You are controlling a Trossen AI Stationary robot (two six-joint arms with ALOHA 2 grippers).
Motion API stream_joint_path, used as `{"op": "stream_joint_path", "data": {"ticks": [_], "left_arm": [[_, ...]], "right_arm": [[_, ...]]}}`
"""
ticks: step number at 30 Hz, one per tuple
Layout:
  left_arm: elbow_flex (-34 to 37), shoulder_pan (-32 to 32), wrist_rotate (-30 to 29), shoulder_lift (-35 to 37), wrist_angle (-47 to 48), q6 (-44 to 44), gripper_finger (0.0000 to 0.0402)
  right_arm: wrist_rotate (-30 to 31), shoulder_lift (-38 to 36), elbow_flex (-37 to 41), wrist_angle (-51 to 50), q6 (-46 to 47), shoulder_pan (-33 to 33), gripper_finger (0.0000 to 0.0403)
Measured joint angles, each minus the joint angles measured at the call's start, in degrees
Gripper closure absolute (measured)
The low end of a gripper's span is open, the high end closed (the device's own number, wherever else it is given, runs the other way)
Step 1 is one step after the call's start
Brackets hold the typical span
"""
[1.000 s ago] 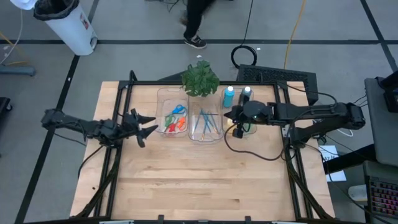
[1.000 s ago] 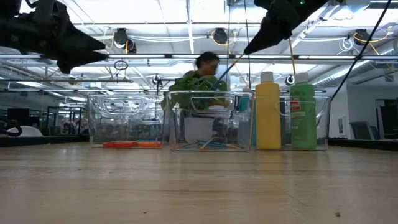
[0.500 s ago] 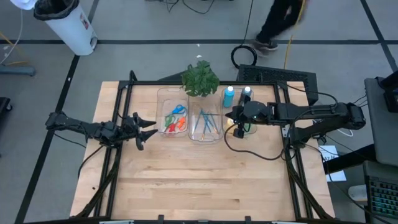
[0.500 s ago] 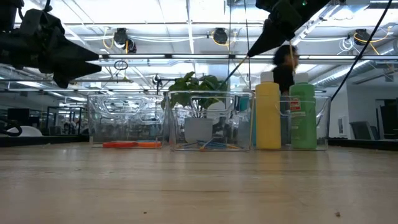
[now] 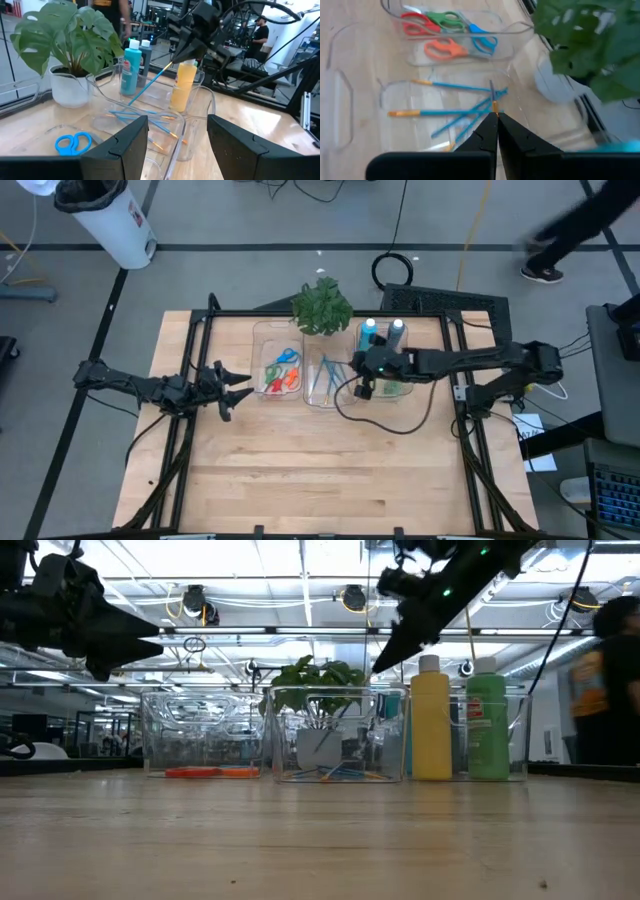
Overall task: Pick & Place Paint Supplies
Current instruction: Put the blue paintbrush into the middle transparent bin, then return to Home Position
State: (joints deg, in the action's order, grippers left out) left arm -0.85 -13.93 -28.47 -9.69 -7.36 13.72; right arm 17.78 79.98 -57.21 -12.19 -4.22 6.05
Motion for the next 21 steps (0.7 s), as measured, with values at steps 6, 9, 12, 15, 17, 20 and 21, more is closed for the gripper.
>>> {"op": "stream_joint_path", "data": {"ticks": [6, 9, 12, 15, 17, 20, 21], "left_arm": [[-0.01, 0.0, -0.02, -0.04, 2.22, 1.84, 0.019], [-0.08, 0.0, -0.04, -0.04, 3.11, 3.07, 0.019], [-0.12, 0.0, -0.03, -0.05, 3.48, 3.31, 0.019], [-0.12, 0.0, -0.04, -0.04, 3.5, 3.09, 0.019], [-0.12, 0.0, -0.04, -0.04, 3.55, 2.55, 0.019], [-0.12, 0.0, -0.06, -0.04, 3.61, 1.16, 0.019], [-0.12, 0.0, -0.07, -0.04, 3.61, 0.91, 0.019]], "right_arm": [[-0.02, 5.05, -0.08, 5.7, -2.25, 0.36, 0.0358], [-3.5, 5.02, -0.17, 5.93, 1.46, 0.36, 0.0303], [-10.67, 2.76, 0.06, 3.78, 5.58, 0.36, 0.0246], [-17.87, -1.44, 0.09, 2.81, 7.91, 0.23, 0.0202], [-22.21, -5.32, 0.07, 2.33, 9.78, 0.23, 0.0181], [-27.07, -12.3, 0.07, -3.03, 12.52, 0.23, 0.016], [-28.2, -15.04, 0.07, -5.28, 12.77, 0.23, 0.0155]]}}
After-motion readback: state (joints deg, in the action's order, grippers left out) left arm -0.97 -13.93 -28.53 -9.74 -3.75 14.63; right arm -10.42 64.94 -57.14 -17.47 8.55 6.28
